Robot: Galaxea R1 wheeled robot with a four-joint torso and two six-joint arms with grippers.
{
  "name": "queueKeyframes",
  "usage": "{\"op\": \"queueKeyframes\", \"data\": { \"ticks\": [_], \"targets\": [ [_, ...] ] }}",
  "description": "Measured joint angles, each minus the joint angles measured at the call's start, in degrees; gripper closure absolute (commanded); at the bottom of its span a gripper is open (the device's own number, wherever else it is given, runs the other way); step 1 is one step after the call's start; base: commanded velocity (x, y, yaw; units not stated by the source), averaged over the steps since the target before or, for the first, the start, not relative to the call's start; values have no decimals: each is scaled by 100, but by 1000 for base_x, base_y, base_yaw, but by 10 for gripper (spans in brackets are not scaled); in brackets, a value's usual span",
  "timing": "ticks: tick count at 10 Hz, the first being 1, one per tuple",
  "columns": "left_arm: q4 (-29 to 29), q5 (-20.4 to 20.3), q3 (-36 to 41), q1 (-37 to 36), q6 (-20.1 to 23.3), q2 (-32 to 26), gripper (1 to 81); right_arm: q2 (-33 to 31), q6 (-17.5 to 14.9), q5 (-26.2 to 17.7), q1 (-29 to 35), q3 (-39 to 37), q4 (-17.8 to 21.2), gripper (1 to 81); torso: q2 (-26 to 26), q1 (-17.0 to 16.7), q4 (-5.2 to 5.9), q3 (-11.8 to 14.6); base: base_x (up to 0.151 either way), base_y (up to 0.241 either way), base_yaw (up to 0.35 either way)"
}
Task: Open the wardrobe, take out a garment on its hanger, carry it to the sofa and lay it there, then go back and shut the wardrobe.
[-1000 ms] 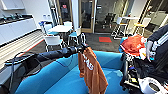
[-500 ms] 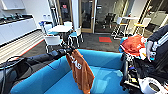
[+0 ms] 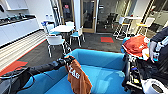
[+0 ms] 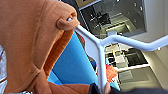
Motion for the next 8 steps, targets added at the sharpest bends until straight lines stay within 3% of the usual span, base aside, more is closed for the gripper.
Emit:
{"op": "queueKeyframes", "data": {
  "ticks": [6,7,8],
  "targets": [
    [524,-94,-494,669,-11,43,811,-2,0,20,1,-15,-11,10,0,0,1173,0,0,0,0],
    [655,-88,-539,778,-13,41,811,-2,0,17,4,-17,-6,10,0,0,1305,0,0,0,0],
    [775,-79,-557,870,-13,39,811,0,0,17,12,-17,-6,10,0,0,1361,0,0,0,0]
  ]
}}
